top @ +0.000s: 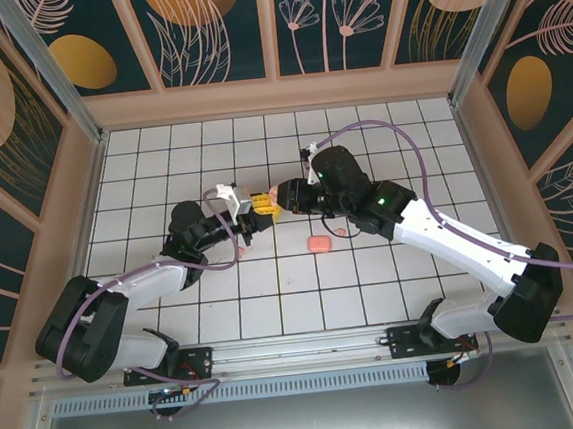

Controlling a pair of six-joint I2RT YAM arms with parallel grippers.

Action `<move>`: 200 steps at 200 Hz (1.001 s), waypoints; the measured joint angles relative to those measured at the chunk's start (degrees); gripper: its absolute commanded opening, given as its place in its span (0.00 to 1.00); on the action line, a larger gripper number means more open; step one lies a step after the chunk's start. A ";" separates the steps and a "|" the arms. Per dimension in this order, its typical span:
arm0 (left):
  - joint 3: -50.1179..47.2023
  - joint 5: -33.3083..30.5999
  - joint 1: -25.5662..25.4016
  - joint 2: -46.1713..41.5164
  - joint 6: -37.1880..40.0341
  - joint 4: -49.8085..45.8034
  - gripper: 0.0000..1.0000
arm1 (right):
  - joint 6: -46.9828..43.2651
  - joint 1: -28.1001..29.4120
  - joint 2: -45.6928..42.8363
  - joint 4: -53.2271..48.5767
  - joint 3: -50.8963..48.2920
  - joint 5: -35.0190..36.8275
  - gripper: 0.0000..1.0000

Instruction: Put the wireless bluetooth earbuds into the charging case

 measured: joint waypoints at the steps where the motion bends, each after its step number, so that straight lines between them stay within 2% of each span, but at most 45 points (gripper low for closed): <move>1: 0.00 -0.02 0.00 0.00 0.00 0.02 0.10 | 0.00 0.00 0.00 0.00 0.00 0.00 0.27; 77: 0.00 -0.42 -0.17 0.00 0.00 0.04 0.10 | 0.00 -0.13 0.00 0.00 0.11 -0.42 0.30; 153: 0.00 -0.81 -0.20 -0.52 0.00 0.39 0.10 | 0.68 -0.74 0.02 -1.31 1.22 -0.81 0.20; 200: 0.00 -0.81 -0.20 -0.52 0.00 0.39 0.10 | 5.01 -0.76 0.02 -1.46 1.20 -0.46 0.17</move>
